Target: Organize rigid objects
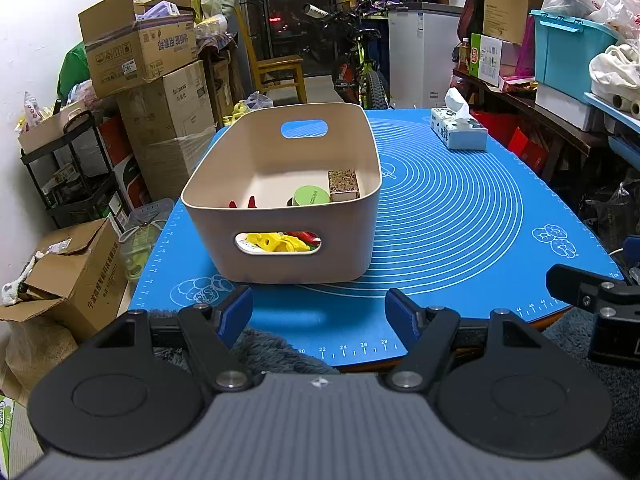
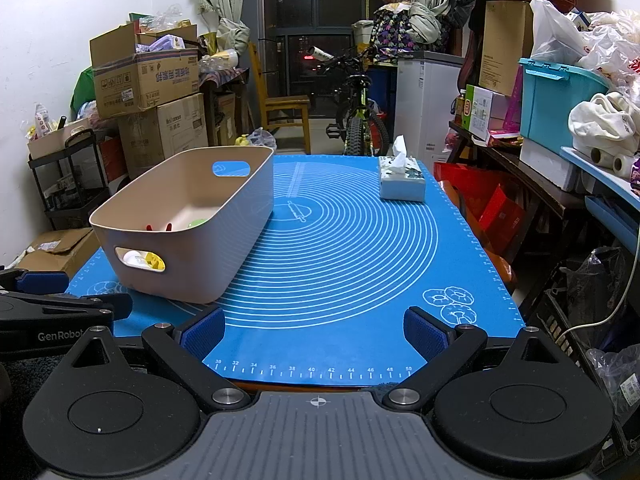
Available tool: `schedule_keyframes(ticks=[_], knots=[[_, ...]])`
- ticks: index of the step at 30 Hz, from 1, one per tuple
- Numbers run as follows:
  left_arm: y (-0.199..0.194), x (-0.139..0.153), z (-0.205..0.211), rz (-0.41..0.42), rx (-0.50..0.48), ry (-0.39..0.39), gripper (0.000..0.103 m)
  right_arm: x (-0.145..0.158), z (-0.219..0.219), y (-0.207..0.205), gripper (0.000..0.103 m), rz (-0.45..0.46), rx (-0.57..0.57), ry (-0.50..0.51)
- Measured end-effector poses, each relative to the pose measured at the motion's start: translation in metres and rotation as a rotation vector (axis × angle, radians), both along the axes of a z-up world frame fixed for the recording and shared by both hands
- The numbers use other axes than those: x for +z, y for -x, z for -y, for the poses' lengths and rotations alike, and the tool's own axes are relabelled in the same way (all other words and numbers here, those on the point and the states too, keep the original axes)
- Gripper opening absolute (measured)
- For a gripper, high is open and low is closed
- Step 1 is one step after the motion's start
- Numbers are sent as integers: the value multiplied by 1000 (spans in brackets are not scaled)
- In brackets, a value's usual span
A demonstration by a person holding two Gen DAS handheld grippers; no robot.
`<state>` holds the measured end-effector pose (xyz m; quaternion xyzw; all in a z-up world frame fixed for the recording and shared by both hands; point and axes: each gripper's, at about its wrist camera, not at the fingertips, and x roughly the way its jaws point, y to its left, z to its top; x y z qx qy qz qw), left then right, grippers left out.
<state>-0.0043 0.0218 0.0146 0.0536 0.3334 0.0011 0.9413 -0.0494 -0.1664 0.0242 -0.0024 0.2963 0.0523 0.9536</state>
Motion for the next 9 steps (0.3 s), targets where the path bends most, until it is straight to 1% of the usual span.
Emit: schedule_keyframes(ticks=[9], knots=[[0,2,0,3,1,0,74,0,0,0,96,0,-1,0]])
